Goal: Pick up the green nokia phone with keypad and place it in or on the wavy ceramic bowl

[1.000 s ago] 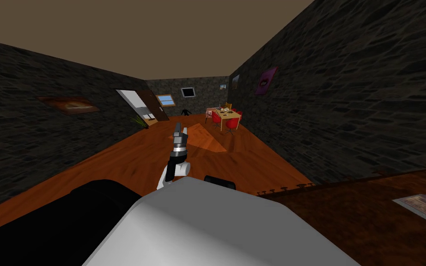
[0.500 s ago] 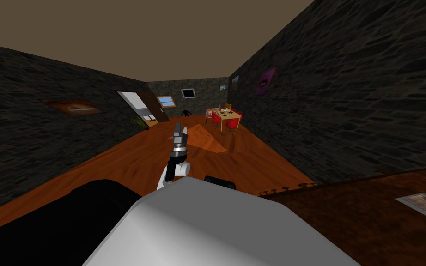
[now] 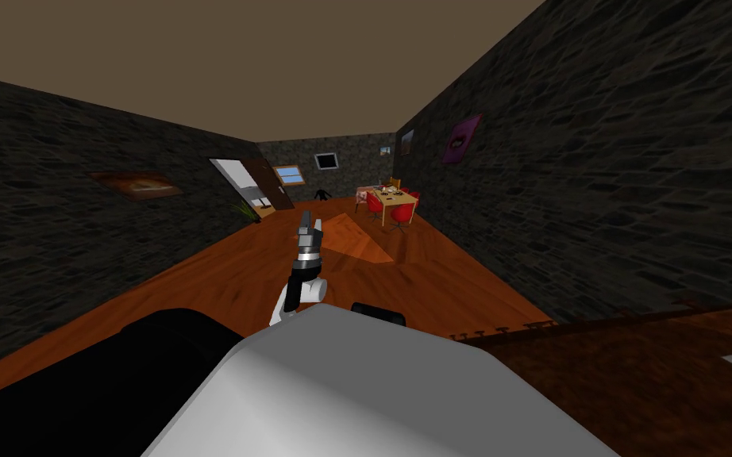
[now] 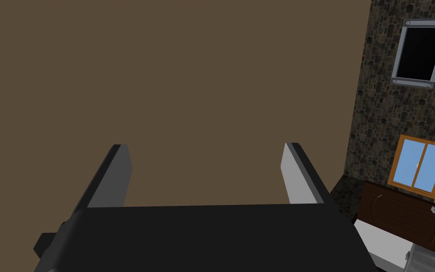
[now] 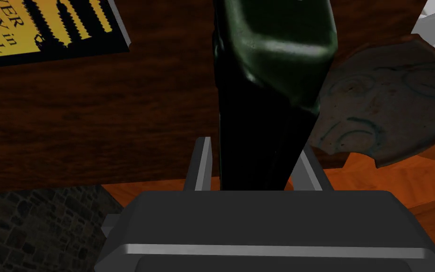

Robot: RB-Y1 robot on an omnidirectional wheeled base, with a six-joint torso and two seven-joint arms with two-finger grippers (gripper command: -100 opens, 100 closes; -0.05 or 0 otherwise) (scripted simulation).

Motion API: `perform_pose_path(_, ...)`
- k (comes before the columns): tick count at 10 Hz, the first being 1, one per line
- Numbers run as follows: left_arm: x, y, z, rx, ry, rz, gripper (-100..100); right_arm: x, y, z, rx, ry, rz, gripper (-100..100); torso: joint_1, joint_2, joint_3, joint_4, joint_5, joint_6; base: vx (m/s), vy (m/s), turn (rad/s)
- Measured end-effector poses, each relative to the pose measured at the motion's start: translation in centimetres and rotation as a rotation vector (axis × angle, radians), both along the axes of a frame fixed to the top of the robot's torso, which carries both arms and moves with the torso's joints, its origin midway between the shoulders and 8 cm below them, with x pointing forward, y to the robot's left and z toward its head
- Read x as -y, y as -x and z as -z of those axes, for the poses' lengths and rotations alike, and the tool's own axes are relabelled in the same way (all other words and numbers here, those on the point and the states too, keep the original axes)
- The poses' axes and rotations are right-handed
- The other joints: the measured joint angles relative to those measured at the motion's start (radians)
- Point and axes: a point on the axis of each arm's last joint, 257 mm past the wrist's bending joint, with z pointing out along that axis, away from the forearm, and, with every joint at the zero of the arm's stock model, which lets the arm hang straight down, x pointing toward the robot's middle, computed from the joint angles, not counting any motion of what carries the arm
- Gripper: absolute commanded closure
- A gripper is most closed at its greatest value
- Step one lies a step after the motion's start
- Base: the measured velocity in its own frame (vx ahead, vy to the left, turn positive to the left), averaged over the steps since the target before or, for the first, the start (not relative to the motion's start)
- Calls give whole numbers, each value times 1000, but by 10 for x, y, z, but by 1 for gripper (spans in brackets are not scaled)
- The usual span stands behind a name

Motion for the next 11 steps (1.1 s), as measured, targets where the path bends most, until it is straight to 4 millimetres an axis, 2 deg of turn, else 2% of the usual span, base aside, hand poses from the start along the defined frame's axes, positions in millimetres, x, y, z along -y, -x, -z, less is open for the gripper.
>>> perform_pose_path(5, 0, 0, 0, 0, 0, 0, 0, -23, -21, -21, 63, -73, -28, 100, 7, -1, -1, -1, 3, 0, 25, 123, 55)
perform_pose_path(7, 0, 0, 0, 0, 0, 0, 0, -32, -16, -29, 49, -97, -24, 100, 4, 0, -1, -1, 3, 1, 16, 63, 29)
perform_pose_path(11, 0, 0, 0, 0, 0, 0, 0, -43, 6, -41, -22, -120, 7, 100, -1, 1, 0, -1, 2, 3, 5, 31, 13)
